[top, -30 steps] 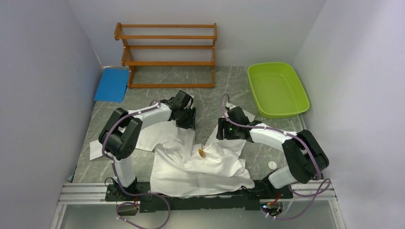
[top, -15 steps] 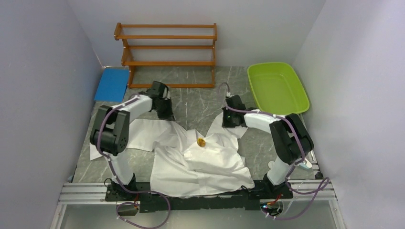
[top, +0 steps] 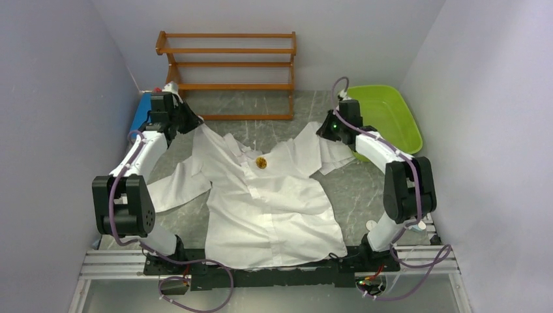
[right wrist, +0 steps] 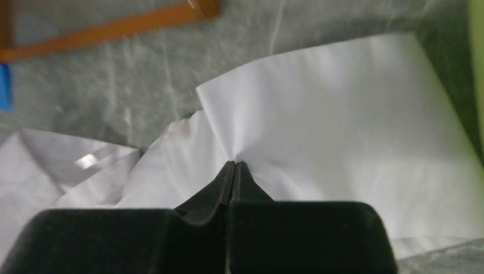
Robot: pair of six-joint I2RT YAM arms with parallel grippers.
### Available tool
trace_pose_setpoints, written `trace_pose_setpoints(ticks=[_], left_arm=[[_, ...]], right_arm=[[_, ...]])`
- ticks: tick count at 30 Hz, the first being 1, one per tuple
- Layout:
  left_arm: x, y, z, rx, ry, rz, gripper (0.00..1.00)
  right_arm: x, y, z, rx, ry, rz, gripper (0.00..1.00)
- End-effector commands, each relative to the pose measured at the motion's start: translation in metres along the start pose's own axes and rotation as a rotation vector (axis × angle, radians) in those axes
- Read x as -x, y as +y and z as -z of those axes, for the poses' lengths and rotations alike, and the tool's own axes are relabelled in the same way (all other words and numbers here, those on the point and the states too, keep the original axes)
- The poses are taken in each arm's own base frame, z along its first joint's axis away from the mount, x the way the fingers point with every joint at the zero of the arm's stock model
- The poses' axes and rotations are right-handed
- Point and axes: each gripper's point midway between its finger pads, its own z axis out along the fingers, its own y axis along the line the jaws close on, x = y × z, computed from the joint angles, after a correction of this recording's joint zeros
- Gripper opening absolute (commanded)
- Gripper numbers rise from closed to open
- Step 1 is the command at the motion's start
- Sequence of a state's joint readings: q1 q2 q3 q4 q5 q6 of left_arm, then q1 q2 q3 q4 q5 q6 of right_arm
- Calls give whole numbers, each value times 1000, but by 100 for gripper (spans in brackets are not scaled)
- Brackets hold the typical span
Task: Pin the brooch onto the clothing
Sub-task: Flatten out the clothes at the center of the board.
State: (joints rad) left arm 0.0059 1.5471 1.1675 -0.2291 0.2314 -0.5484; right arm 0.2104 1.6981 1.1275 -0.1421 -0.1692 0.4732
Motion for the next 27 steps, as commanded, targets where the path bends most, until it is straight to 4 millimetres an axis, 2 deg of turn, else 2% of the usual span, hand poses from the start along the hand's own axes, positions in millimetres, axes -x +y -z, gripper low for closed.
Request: trace_pose_setpoints(ticks=[1,5,9,11,15,19,20,21,23,25,27], left_arm=[[55,-13,0,-67,-156,3,3],[66,-22,-4,-121,-180,-20,3],[80,-29,-1,-162,-252,-63,3],[87,-29,0,-162,-294,-87,3],[99,-23,-11,-143,-314,-106,3],[104,-22,-19,-146,-292,-113,3],[103,-21,-22,-151,-292,-114,10],[102,-21,-24,-162,-284,-120,29],[96,-20,-29,-154,-234,-115,73],[81,-12,-34,-121,-146,-89,86],[65,-9,-32,-114,-75,-70,89]], right_arm=[[83,32,34,140,-272,-49,0],[125,23,51,201,-402,-125,0],[161,16,57,268,-470,-170,0],[173,18,58,308,-492,-182,0],[198,-1,54,326,-524,-202,0],[214,-8,56,349,-570,-199,0],[216,-9,55,347,-571,-192,0],[216,-10,51,341,-552,-185,0],[211,-12,43,332,-506,-166,25],[205,-18,43,300,-495,-167,45],[198,-26,47,245,-496,-170,62]])
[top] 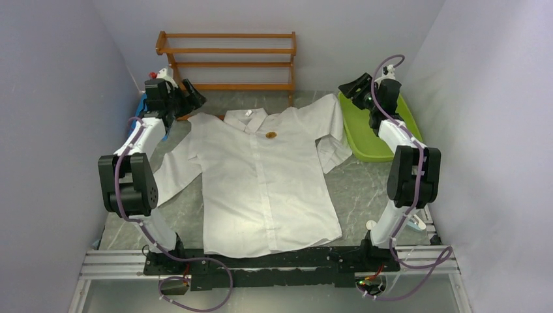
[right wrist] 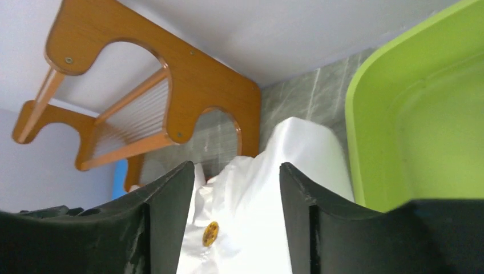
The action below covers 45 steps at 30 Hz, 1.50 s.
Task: Pin the brooch onto the clothing
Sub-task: Flatten out the clothes at the center of the board.
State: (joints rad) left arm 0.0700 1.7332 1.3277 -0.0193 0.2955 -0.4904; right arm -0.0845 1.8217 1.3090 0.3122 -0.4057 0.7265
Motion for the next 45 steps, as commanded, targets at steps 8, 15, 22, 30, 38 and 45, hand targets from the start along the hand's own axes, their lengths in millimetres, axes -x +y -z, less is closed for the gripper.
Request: trace_pose_setpoints(ticks=[8,15,22,30,38,45], left_arm=[[-88,1,72,52,319,129,94],[-183,17,144,241,530,335,87],[-254,36,197,437,661,321,79],[-296,58,214,610,694,414,74],[-323,68,217,641,715,480,31],[-331,58,232,624,778,564,3]], right_arm=[[-36,11,77,-83,116,119,75],[-175,-21,152,-206,433,13,72],[-262,-44,208,-382,650,-5,68],[-310,-75,246,-524,757,-46,53],[-337,-82,271,-526,828,-107,25],[-361,-86,305,-547,888,-192,25]])
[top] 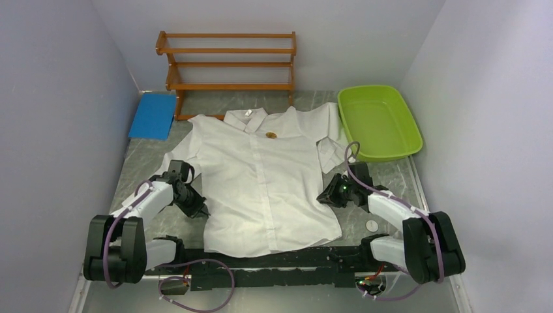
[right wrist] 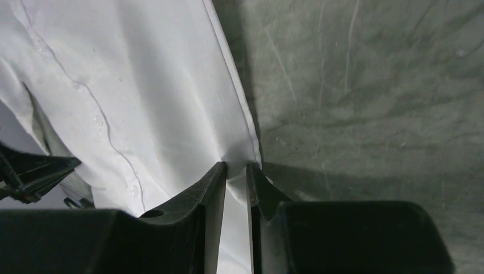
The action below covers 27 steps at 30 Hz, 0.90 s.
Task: Pin the brooch onto the clothing
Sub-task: Flatten out the clothes at the center of the board.
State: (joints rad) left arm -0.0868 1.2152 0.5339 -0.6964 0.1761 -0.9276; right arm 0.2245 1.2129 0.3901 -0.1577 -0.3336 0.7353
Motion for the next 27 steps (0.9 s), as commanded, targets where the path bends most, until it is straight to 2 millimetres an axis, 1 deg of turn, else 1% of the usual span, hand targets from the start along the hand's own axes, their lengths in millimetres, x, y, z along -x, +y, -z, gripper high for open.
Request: trace_pose_setpoints(ticks=[1,4,6,7,11,12,15,18,19,20,21,22,25,27], left_arm=[[-17,6,2,-11,67,70,3],[-29,6,13,-22,105,132,3],[-32,5,25,-35,105,155,3],[-32,8,31,-24,92,159,3],[-21,17,60,31,-7,155,3],[-20,20,67,50,-23,151,3],[-10,18,77,53,-68,107,3],[-3,10,81,25,-89,58,4],[-1,7,83,14,-95,41,10],[1,5,85,9,-99,28,23],[3,3,87,10,-105,15,38],[7,3,90,20,-121,4,58],[17,3,97,32,-163,-19,82],[23,-5,103,2,-192,-51,87]], right_arm=[[-71,-52,8,-150,190,-100,25],[-81,-58,16,-163,199,-115,26],[-85,-60,21,-171,201,-115,27],[-87,-61,24,-173,199,-115,27],[-88,-59,32,-162,181,-115,28],[-87,-57,34,-155,175,-111,28],[-76,-48,37,-129,139,-80,30],[-56,-36,41,-116,84,-32,33],[-50,-30,42,-104,71,-13,34],[-46,-26,44,-96,63,1,35],[-41,-21,45,-88,52,13,36],[-35,-17,46,-83,39,23,37],[-20,-9,49,-82,-9,43,40],[-11,-3,50,-69,-33,48,41]])
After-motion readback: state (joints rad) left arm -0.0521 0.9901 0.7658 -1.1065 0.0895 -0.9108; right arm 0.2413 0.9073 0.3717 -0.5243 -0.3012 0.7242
